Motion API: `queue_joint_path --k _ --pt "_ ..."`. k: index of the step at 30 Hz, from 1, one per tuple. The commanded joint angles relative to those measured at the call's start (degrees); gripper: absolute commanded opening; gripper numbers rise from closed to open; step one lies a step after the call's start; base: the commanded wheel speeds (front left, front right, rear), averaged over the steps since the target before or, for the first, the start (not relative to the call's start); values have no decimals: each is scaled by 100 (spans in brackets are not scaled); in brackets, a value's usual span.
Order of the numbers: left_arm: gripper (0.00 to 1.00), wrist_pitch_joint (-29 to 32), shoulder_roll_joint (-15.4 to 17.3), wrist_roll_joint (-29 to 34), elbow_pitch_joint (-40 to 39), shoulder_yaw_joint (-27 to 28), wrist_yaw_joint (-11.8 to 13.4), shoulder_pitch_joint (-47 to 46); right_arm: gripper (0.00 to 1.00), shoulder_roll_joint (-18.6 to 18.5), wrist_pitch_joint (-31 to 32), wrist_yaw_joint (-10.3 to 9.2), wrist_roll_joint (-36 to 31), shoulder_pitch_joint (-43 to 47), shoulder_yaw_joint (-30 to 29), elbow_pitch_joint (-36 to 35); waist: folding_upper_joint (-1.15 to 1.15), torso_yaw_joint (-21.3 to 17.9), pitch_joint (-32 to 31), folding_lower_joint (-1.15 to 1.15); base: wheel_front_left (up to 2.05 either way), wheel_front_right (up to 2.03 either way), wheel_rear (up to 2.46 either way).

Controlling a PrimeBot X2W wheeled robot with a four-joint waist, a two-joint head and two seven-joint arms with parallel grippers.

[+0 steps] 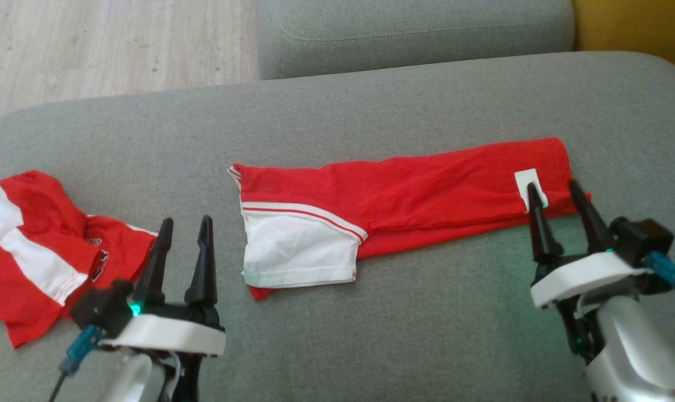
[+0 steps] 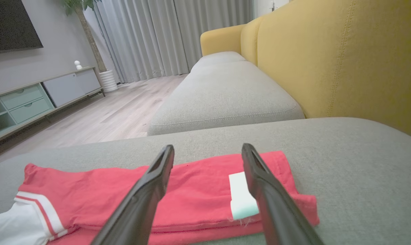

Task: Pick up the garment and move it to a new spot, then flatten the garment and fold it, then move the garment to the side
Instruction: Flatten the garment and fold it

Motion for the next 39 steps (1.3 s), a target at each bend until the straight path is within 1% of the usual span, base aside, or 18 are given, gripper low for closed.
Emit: queue_joint_path --k 1,4,8,14,17,20,23,28,31,36,39 --pt "100 -45 26 84 -116 294 -43 -128 100 23 -43 -4 -95 -126 46 -238 0 -3 -2 0 0 0 0" --pt "100 -45 -197 288 35 502 -215 -28 100 190 -43 -4 -315 24 -57 -236 0 4 -12 0 0 0 0" --pt "100 -45 -355 510 198 634 -348 -23 100 272 -43 -4 -493 77 -143 -210 0 26 -10 0 0 0 0" --pt "100 -45 -502 722 297 722 -418 -68 100 204 5 -4 -592 -95 -314 -120 0 56 70 0 0 0 0" --pt "100 -45 -523 766 319 678 -429 -154 100 122 300 -4 -599 -417 -729 95 0 100 232 0 0 0 0" --pt "100 -46 -492 727 315 516 -431 -262 100 33 645 -4 -511 -771 -1215 445 0 175 413 0 0 0 0" --pt "100 -46 -467 672 326 336 -431 -384 100 -104 1043 -4 -582 -1141 -1626 953 0 276 595 0 0 0 0" --pt "100 -46 -420 574 382 115 -432 -577 100 -333 1597 -4 -909 -1632 -2025 1819 0 454 839 0 0 0 0" --pt "100 -46 -398 577 504 29 -432 -651 100 -397 1839 -4 -1080 -1821 -2082 2219 0 535 914 0 0 0 0" --pt "100 -46 -405 550 571 -5 -432 -715 100 -397 1979 -4 -1004 -2030 -2046 2602 0 581 958 0 0 0 0" --pt "100 -46 -397 550 586 4 -432 -733 100 -402 2177 -4 -909 -2114 -2038 2843 0 573 977 0 0 0 0"
